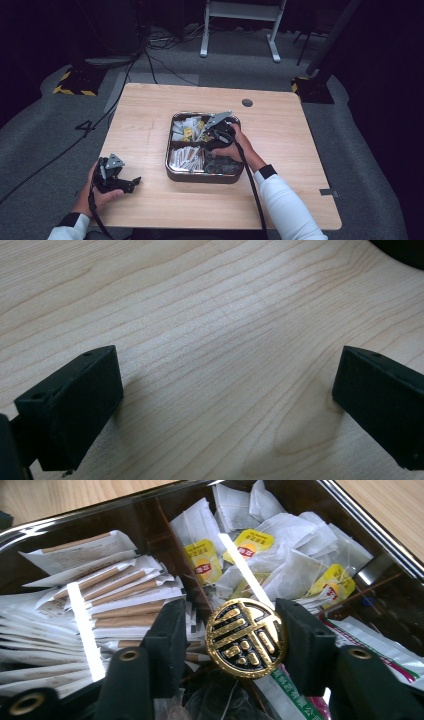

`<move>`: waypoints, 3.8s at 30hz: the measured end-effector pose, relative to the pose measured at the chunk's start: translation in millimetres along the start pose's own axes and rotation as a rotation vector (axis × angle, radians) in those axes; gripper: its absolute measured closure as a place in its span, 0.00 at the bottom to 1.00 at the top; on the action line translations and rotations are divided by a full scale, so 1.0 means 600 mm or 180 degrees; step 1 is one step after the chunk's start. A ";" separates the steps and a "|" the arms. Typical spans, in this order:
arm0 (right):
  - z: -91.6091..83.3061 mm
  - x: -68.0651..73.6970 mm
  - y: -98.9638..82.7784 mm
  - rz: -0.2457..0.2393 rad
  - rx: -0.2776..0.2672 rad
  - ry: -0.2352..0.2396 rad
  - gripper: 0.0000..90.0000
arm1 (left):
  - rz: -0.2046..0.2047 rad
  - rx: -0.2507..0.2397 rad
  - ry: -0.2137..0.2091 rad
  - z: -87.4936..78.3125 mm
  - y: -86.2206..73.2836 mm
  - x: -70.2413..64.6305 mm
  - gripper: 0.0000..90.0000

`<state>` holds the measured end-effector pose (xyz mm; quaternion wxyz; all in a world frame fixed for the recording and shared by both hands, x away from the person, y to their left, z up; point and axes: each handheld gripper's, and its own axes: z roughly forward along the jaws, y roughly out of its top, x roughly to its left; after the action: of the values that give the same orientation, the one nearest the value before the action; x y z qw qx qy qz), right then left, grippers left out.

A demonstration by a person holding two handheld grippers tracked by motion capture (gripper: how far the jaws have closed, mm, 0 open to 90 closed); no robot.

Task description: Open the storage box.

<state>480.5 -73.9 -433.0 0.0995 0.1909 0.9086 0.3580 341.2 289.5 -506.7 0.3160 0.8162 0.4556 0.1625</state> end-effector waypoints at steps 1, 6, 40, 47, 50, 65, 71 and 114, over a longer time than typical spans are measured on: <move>0.000 -0.001 0.000 0.0008 -0.0006 -0.0018 0.62 | -0.0001 -0.0001 0.0001 0.000 0.000 0.000 0.00; -0.002 -0.006 -0.003 0.0068 -0.0022 0.0002 0.65 | 0.0000 -0.0001 0.0001 0.000 0.000 0.000 0.00; -0.102 -0.021 0.019 0.0037 -0.0225 -0.0217 0.65 | -0.0011 0.0000 0.0008 0.000 0.000 0.000 0.00; -0.125 -0.028 0.012 0.0059 -0.0231 -0.0290 0.65 | -0.0008 -0.0004 0.0000 -0.001 -0.001 0.000 0.00; -0.137 -0.030 0.008 0.0070 -0.0258 -0.0306 0.65 | -0.0009 -0.0004 -0.0001 -0.001 -0.001 0.000 0.00; -0.192 -0.046 -0.023 0.0144 -0.0281 -0.0437 0.65 | -0.0007 -0.0002 0.0004 -0.001 -0.001 0.001 0.00; -0.213 -0.055 -0.047 0.0208 -0.0284 -0.0495 0.65 | -0.0007 -0.0002 0.0004 -0.001 -0.001 0.001 0.00; -0.312 -0.124 -0.231 0.0802 -0.0178 -0.0921 0.65 | -0.0014 -0.0003 0.0002 -0.001 -0.001 0.000 0.00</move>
<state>450.5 -312.7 -389.6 0.1887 0.3497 0.8434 0.3616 340.6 290.2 -506.8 0.3166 0.8150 0.4574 0.1622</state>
